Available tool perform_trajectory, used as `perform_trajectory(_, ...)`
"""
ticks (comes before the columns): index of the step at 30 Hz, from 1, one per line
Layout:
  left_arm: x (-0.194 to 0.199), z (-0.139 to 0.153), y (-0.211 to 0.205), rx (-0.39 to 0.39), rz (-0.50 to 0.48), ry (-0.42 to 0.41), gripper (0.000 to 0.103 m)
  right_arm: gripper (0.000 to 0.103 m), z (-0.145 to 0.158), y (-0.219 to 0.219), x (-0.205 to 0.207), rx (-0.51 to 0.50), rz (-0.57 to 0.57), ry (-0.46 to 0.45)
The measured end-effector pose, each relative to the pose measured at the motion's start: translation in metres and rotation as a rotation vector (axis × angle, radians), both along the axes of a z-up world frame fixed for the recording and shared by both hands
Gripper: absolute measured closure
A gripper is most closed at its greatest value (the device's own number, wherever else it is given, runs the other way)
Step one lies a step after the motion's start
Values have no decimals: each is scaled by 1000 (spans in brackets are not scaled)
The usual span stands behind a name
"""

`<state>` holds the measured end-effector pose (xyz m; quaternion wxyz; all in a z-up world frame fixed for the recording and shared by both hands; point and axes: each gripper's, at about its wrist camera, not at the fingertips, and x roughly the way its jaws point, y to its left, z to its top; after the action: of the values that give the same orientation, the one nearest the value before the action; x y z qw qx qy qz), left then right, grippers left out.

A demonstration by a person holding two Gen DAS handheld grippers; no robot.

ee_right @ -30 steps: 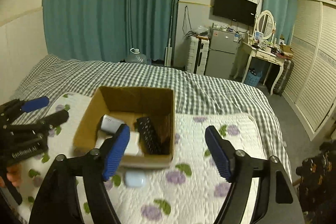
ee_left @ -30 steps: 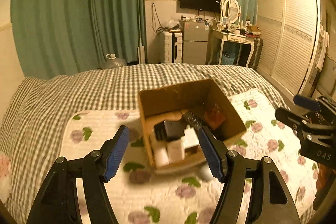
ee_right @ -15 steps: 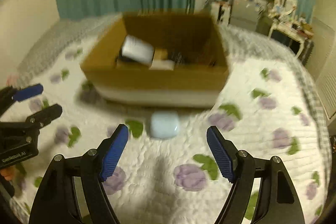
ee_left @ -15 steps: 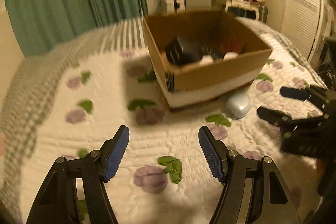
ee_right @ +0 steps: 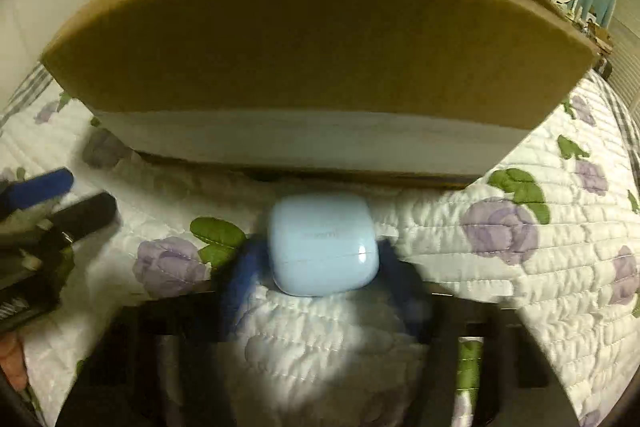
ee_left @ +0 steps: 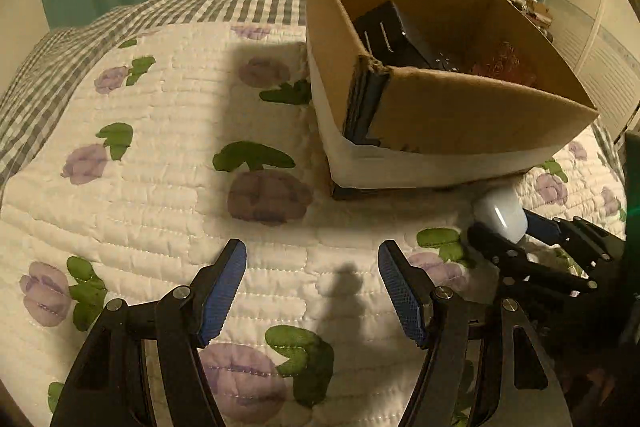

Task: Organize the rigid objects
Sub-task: 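Grasp the light blue earbuds case from the quilt with the right tool, then carry the earbuds case over the box and open the right tool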

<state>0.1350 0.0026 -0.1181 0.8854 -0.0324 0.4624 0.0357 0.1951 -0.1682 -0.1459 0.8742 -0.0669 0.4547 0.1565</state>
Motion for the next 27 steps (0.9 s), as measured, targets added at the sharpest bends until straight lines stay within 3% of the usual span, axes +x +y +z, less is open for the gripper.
perform_trajectory(6, -22, 15, -4, -12, 10, -13, 32, 53, 20, -12, -39, 4, -10, -43)
perform_trajectory(11, -53, 30, -17, 6, -24, -18, 32, 53, 31, -17, -79, 2, -41, -26)
perform_trajectory(15, -63, 47, -14, -27, -32, -31, 32, 53, 51, -10, -107, 14, -31, -42)
perform_trajectory(20, -73, 98, 1, -15, -32, -127, 32, 53, 93, 10, -113, 35, -19, -112)
perform_trajectory(27, -58, 174, 15, -7, -25, -303, 32, 53, 182, 28, -92, 53, 26, -287)
